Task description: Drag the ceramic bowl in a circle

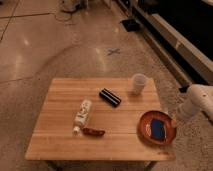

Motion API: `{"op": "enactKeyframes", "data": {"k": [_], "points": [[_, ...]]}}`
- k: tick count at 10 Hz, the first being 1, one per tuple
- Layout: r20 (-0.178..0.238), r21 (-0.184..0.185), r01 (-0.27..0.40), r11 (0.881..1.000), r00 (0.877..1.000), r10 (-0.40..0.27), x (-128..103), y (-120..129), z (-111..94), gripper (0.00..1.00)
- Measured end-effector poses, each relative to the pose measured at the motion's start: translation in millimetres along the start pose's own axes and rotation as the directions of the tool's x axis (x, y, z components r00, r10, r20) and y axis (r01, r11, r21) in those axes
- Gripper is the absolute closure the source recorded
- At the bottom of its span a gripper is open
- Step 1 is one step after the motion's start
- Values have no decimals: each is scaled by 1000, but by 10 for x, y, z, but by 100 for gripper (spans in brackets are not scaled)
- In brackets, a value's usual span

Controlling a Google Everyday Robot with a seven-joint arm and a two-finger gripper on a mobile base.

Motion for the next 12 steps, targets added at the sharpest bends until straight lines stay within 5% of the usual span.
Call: {"op": "enactKeyframes", "data": {"k": [3, 7, 10, 12], "points": [[-14, -17, -12, 1000, 1000, 12, 239, -279, -73, 100], [1, -20, 83, 996, 997, -83, 435, -1038, -9, 100], [75, -12, 180, 984, 981, -179, 78, -1333, 165, 100], [101, -58, 219, 974, 972, -212, -199, -1127, 206, 100]]}}
